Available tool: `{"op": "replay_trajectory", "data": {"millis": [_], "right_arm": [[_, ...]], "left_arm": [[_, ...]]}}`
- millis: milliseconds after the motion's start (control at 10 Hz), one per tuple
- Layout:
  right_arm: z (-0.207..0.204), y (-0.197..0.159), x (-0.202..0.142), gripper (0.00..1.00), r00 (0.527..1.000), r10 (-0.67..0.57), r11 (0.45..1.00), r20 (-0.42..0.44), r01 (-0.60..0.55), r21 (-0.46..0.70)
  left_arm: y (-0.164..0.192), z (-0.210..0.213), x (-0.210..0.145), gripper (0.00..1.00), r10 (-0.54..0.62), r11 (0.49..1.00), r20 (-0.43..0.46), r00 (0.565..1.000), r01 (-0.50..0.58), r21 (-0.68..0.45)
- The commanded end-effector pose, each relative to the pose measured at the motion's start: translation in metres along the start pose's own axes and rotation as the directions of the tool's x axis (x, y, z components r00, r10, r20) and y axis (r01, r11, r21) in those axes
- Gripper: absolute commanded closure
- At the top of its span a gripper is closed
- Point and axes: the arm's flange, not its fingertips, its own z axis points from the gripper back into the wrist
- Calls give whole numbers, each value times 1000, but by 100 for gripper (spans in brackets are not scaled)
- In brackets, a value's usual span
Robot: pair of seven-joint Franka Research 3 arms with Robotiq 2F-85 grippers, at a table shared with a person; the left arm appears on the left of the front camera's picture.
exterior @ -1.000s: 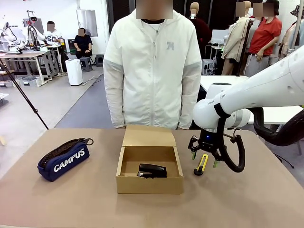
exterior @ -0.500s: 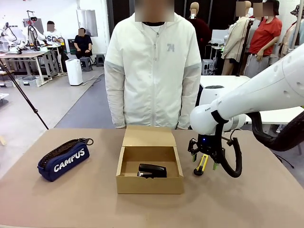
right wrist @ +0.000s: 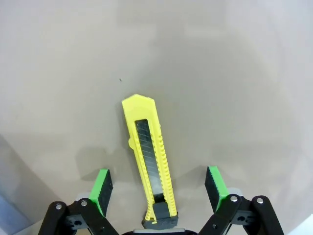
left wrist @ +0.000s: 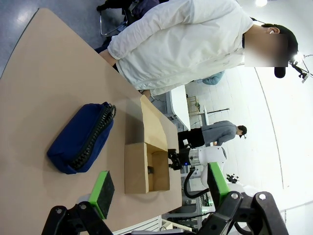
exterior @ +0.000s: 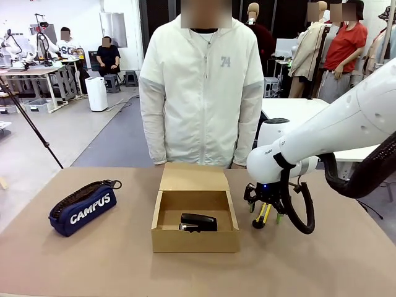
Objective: Pack the items into the box.
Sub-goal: Pick up the item indicated by the person and place it inside the Mailer Box.
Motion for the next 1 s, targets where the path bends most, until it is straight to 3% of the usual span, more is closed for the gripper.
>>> {"op": "replay_trajectory", "data": {"millis": [0,300,400,500,900], "right_arm": [[-2,-2,2,0,999,11,1000,31,-11,14],[1,-5,6,0,1000,11,999,13,-12,36],[-1,-3,5,54,1000,28,999,10,-28,33],[-1,-2,5,100,999,36,999,-1,-36,33],[0,-3,5,100,999,43,999,-15,-43,25]], "left_arm": [[-2,0,0,0,-4,1000,8,1000,4,-21],[-2,0,0,0,-4,1000,8,1000,4,-21],[-2,0,0,0,-4,1000,8,1000,4,-21],[-2,0,0,0,-4,1000,8,1000,4,-21],[-2,0,0,0,-4,1000,8,1000,4,-21]]}}
